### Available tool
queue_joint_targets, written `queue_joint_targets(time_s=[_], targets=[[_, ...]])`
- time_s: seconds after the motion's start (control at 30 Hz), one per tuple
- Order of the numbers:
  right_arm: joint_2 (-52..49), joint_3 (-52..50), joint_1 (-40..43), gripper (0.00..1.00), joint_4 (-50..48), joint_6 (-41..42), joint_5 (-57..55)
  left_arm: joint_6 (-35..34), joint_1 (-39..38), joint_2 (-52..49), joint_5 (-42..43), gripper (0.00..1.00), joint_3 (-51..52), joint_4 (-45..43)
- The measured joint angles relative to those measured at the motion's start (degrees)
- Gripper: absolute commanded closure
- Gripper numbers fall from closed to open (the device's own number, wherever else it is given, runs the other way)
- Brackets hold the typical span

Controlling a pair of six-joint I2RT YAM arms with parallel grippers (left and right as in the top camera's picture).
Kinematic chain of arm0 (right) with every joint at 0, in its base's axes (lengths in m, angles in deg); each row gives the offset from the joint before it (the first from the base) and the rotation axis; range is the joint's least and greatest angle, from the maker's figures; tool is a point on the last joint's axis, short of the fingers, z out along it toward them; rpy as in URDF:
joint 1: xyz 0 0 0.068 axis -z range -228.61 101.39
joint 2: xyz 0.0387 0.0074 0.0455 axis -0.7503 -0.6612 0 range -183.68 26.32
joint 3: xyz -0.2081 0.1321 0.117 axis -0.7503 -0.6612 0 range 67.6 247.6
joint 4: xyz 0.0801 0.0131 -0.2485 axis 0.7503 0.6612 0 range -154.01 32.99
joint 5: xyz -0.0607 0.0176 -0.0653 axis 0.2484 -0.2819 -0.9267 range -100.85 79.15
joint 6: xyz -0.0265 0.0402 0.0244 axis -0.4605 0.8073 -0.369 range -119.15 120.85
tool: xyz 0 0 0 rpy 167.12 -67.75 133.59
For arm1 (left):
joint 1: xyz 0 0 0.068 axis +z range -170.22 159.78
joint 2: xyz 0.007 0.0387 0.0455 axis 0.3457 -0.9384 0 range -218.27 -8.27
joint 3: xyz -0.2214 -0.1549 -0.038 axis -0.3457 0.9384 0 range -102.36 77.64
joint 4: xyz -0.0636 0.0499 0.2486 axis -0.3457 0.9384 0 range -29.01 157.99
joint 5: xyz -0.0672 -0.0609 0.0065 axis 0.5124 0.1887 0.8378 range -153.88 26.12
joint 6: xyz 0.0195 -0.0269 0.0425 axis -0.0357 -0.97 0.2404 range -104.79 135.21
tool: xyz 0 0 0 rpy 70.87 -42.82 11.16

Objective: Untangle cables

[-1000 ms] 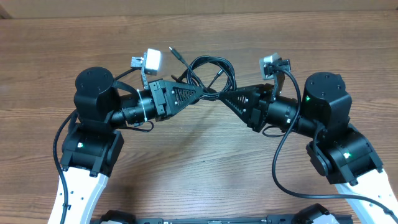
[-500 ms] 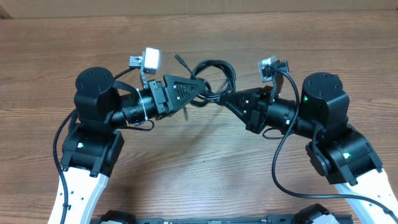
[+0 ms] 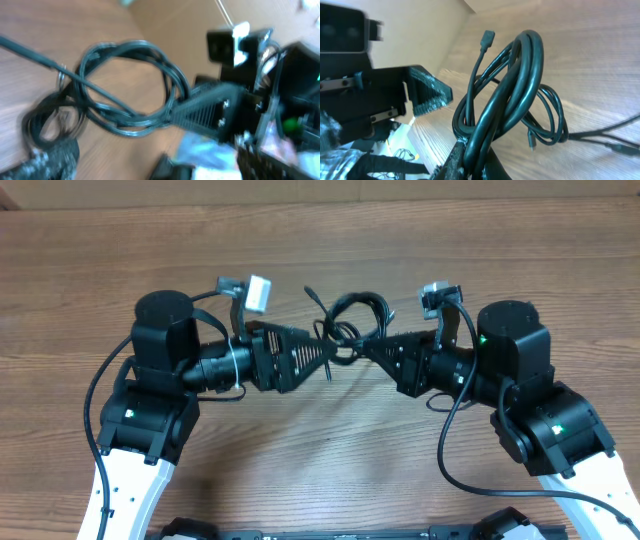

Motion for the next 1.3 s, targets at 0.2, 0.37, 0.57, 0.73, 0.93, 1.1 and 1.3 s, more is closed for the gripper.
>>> queue_joint_targets(time_s=[0.2, 0.37, 0.57, 0.73, 0.93, 1.1, 1.3], targets=[[0.00, 0.00, 0.02, 0.96, 6.12, -0.09, -0.94, 21.42, -1.86, 0.00, -8.72, 0.00, 0.00, 12.98], [0.00, 0.00, 0.00, 0.96, 11.15, -0.63, -0.74, 39.50, -13.64, 0.00, -23.91, 0.00, 0.00, 15.76], [0.00, 0.00, 0.00, 0.96, 15.93, -0.94, -0.63, 47.63, -24.13, 0.00, -39.78, 0.00, 0.00, 14.36], [0.00, 0.00, 0.00, 0.96, 16.81, -4.31, 1.77, 52.43, -26.71, 0.00, -48.04, 0.00, 0.00, 13.64], [0.00, 0.00, 0.00, 0.96, 19.87, -10.97, 4.52, 55.49, -26.91, 0.00, -49.27, 0.06, 0.00, 12.94], [0.00, 0.00, 0.02, 0.96, 21.00, -14.47, 5.25, 56.61, -26.91, 0.00, -44.02, 0.14, 0.00, 12.41], [-0.04, 0.00, 0.13, 0.96, 21.14, -18.27, 7.28, 56.89, -26.91, -2.40, -38.99, 0.38, 0.00, 12.20]])
